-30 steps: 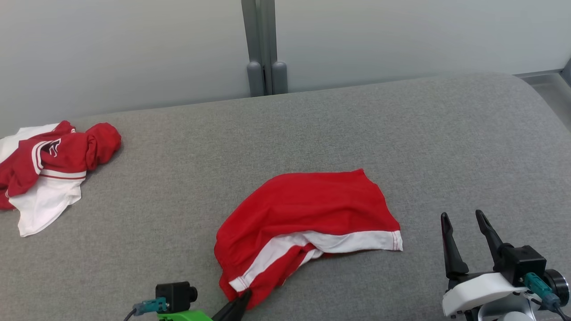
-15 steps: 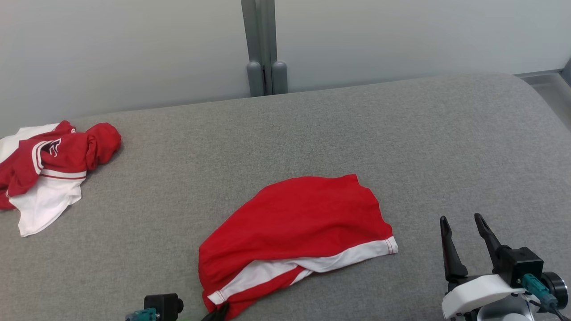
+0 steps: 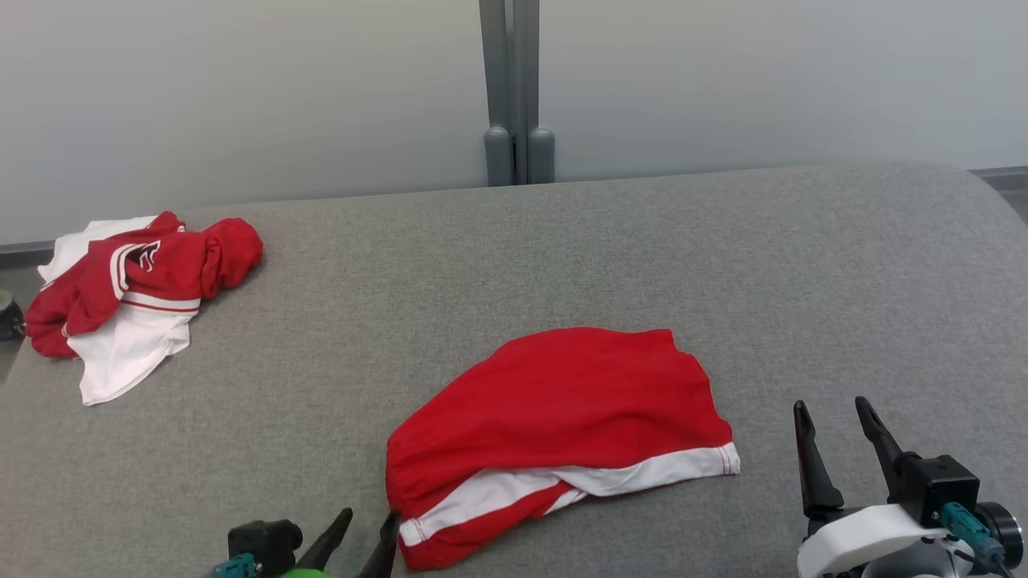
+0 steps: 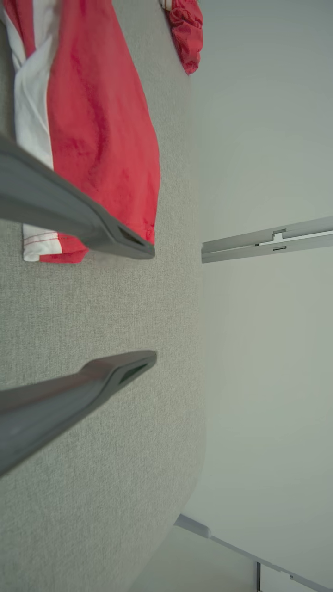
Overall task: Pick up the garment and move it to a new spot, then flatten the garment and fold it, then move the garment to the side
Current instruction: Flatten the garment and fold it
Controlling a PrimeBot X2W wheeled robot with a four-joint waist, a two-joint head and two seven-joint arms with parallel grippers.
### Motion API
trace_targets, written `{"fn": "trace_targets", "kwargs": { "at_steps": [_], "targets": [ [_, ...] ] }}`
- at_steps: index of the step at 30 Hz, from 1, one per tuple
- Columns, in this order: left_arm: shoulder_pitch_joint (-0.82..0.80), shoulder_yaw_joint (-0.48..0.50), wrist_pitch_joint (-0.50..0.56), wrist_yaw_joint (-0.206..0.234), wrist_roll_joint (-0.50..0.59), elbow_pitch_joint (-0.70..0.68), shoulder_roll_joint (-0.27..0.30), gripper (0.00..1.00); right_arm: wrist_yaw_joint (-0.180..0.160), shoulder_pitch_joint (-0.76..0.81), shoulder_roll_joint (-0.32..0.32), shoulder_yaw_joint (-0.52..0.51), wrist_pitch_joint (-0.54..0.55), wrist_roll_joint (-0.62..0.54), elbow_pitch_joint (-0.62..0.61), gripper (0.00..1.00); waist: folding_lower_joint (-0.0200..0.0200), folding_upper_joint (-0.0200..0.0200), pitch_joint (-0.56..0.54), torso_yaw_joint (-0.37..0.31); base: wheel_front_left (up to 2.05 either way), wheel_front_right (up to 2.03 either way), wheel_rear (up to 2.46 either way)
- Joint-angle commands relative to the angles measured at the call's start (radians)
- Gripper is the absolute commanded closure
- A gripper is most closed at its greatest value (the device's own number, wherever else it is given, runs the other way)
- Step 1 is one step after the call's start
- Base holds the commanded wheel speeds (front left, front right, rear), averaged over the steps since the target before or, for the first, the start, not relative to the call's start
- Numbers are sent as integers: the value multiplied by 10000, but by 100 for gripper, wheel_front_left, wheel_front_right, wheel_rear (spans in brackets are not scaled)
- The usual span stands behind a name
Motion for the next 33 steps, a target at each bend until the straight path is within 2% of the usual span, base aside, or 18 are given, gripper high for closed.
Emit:
{"fn": "trace_targets", "kwargs": {
  "at_steps": [1,8,11,14,18,22,33],
  "targets": [
    [48,72,-186,222,176,-201,72,0,-10,54,-31,3,-31,52,-6,0,0,-1,-117,142,0,0,0],
    [-237,786,-753,1336,1350,-1092,-349,0,-10,-72,-29,20,-31,-19,-121,0,0,-1,-296,286,0,0,0],
    [-118,1593,-753,1813,2383,-1638,-753,0,-10,-57,-29,13,-31,-56,-167,0,0,-1,-339,296,0,0,0],
    [267,2308,-738,2097,3492,-2020,-1241,0,-10,-89,-29,37,-31,-63,-195,0,0,-1,-373,277,0,0,0],
    [649,2967,-739,1978,4417,-2150,-1817,0,-10,-184,-31,142,-31,-55,-239,0,0,-1,-410,241,0,0,0],
    [973,3530,-741,1671,4948,-2044,-2199,0,-10,-297,-29,255,-31,-68,-249,0,0,-1,-453,238,0,0,0],
    [1167,4369,-742,1000,5563,-1623,-2611,0,-10,-297,-29,458,-31,80,-101,0,0,-1,-475,329,0,0,0]
  ]
}}
